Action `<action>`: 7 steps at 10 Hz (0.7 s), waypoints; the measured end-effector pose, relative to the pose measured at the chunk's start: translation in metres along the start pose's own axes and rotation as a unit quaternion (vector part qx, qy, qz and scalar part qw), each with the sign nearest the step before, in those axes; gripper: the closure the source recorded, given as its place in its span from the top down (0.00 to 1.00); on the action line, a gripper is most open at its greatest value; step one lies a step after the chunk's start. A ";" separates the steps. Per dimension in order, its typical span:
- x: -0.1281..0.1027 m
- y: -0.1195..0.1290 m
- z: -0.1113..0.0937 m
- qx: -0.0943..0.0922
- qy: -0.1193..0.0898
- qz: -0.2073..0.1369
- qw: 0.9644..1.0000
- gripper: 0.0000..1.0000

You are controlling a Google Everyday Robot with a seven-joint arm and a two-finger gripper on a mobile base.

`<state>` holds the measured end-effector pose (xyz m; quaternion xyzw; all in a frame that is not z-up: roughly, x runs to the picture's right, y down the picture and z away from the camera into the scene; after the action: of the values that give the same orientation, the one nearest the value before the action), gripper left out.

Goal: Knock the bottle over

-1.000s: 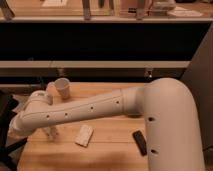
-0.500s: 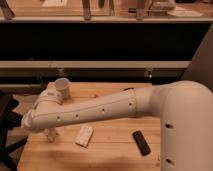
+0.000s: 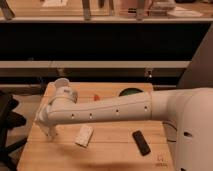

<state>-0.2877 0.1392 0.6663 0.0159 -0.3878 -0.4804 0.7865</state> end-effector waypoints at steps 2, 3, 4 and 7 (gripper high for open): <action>0.023 -0.002 -0.002 -0.005 0.005 0.001 1.000 0.00; 0.032 -0.004 -0.003 -0.006 0.006 0.001 1.000 0.00; 0.036 -0.005 -0.004 -0.008 0.007 0.001 1.000 0.00; 0.051 -0.009 0.002 -0.008 -0.003 -0.003 1.000 0.00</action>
<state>-0.2831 0.0961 0.6946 0.0093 -0.3858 -0.4861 0.7841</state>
